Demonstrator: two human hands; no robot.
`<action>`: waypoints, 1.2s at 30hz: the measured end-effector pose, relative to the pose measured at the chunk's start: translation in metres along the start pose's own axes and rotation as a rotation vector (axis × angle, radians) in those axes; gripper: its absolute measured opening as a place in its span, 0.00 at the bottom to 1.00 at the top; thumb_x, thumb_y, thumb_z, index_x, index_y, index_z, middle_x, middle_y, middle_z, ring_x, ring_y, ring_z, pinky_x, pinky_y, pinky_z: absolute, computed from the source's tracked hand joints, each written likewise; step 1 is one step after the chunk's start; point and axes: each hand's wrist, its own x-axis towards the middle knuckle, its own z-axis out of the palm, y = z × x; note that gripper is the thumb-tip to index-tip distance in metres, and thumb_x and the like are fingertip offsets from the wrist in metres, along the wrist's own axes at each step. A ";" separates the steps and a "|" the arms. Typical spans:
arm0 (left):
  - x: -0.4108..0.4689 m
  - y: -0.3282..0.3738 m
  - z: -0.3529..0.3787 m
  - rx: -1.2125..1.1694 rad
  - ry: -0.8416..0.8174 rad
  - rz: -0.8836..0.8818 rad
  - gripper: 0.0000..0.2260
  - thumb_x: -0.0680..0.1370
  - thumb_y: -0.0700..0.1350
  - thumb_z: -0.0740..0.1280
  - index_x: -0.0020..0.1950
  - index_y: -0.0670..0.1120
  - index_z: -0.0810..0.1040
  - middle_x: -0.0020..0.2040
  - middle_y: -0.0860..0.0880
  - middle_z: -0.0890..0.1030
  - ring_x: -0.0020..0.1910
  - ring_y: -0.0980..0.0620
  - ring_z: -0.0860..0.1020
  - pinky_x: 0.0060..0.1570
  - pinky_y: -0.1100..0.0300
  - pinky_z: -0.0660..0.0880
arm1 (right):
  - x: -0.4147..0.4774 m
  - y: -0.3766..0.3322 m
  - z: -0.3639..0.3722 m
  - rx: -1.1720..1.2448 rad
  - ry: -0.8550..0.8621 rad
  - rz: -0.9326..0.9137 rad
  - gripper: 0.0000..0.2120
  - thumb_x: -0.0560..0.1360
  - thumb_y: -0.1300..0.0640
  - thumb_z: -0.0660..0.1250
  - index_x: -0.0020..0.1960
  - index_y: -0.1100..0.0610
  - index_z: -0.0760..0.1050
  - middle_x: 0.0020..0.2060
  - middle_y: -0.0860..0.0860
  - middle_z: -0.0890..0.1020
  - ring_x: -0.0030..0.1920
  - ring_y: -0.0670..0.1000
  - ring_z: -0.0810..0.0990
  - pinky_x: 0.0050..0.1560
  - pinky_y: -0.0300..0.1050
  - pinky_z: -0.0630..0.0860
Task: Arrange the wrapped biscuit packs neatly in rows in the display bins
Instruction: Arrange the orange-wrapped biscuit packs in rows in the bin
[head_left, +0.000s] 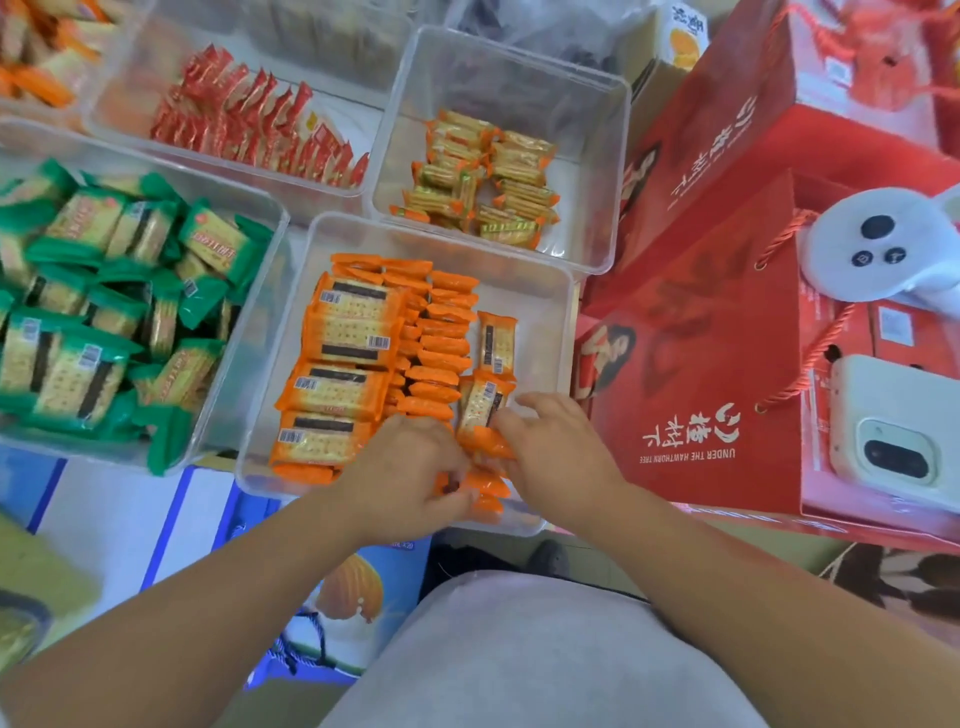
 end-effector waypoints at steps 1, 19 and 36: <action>0.003 -0.002 -0.004 -0.051 0.124 -0.022 0.15 0.76 0.57 0.62 0.40 0.48 0.81 0.38 0.53 0.80 0.42 0.52 0.75 0.45 0.50 0.72 | -0.002 -0.001 0.002 -0.001 -0.031 -0.029 0.19 0.77 0.51 0.66 0.68 0.50 0.70 0.70 0.60 0.74 0.74 0.60 0.63 0.72 0.54 0.61; 0.152 -0.003 -0.002 1.049 -0.567 -0.052 0.07 0.78 0.51 0.63 0.42 0.51 0.74 0.37 0.54 0.75 0.55 0.45 0.76 0.65 0.41 0.59 | -0.016 -0.001 0.017 -0.110 -0.041 -0.148 0.16 0.74 0.56 0.69 0.62 0.52 0.78 0.50 0.49 0.86 0.72 0.59 0.68 0.73 0.54 0.59; 0.165 0.004 0.002 0.776 -0.559 -0.179 0.17 0.78 0.53 0.65 0.64 0.47 0.70 0.43 0.52 0.74 0.55 0.45 0.77 0.64 0.43 0.64 | -0.016 0.002 0.023 -0.141 -0.043 -0.150 0.15 0.75 0.58 0.65 0.60 0.51 0.78 0.50 0.47 0.85 0.69 0.58 0.70 0.73 0.50 0.39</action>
